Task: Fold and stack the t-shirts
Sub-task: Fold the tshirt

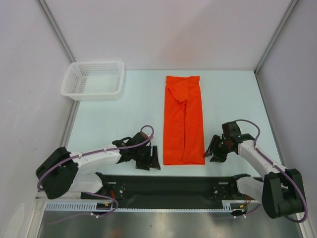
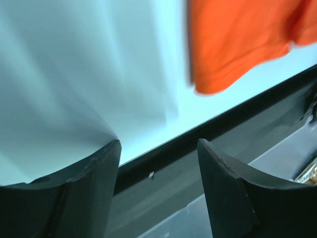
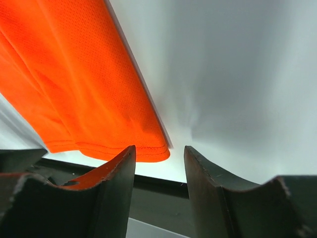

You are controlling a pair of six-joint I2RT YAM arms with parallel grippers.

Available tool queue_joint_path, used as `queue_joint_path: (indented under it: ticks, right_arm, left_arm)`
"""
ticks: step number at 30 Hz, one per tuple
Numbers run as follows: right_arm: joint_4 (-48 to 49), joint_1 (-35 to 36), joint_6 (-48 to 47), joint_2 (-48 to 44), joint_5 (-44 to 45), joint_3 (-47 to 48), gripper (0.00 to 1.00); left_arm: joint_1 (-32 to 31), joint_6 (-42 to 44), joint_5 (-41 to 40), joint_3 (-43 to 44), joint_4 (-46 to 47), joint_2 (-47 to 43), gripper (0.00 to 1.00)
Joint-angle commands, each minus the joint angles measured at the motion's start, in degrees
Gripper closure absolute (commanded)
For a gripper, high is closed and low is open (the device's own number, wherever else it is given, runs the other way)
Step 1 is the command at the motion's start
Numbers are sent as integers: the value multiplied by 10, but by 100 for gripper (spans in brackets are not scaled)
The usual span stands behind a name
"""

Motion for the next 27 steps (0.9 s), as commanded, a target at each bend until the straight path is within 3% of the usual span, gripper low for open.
queue_joint_path:
  ticks: [1, 6, 16, 23, 27]
  right_arm:
    - [8, 4, -9, 8, -13, -2, 51]
    - [39, 23, 17, 3, -18, -13, 55]
    - [108, -4, 41, -40, -45, -110, 57]
    - [103, -7, 63, -34, -30, -105, 62]
    - [102, -7, 63, -29, -29, -104, 62]
  left_arm:
    - [22, -13, 37, -2, 87, 8, 30]
    - [48, -43, 64, -2, 141, 46, 33]
    - [65, -73, 66, -14, 186, 65, 36]
    - [67, -132, 90, -48, 280, 98, 41]
    - [67, -133, 72, -44, 277, 102, 44]
